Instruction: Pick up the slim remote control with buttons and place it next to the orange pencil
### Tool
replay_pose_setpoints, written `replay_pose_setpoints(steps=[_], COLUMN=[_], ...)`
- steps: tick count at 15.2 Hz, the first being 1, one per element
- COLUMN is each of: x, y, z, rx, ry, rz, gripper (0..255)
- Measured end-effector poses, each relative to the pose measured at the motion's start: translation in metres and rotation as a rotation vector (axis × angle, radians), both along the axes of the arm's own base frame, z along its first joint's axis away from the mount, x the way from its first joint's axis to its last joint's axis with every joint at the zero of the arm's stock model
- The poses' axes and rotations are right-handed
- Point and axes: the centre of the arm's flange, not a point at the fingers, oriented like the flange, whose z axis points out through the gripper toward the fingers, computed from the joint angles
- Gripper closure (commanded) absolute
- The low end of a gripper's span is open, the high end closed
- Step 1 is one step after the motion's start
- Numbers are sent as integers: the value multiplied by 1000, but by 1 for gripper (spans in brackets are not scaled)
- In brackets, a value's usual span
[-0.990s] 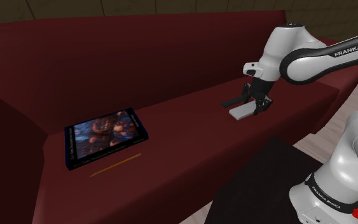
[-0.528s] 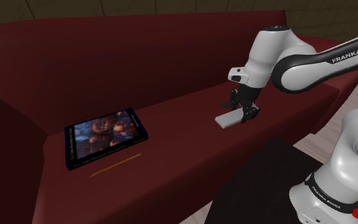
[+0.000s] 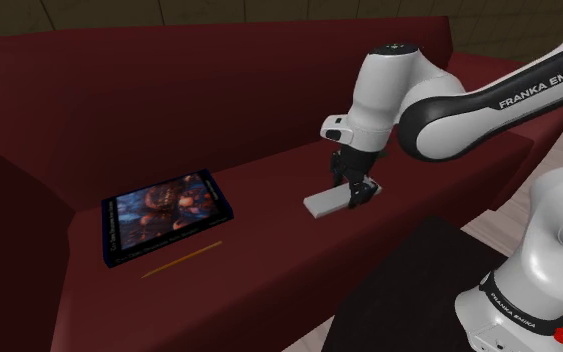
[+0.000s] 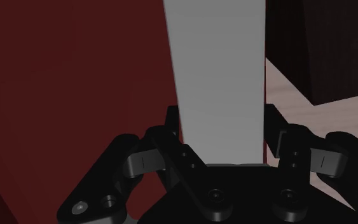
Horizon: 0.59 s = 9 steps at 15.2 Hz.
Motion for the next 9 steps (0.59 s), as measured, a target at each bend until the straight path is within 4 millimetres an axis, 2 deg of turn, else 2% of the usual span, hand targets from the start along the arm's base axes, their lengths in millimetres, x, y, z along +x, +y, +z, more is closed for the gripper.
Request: replay_pose_setpoints(steps=[9], x=[11], y=[119], z=[2], rx=[0], ry=[0], rz=[0], gripper=[255])
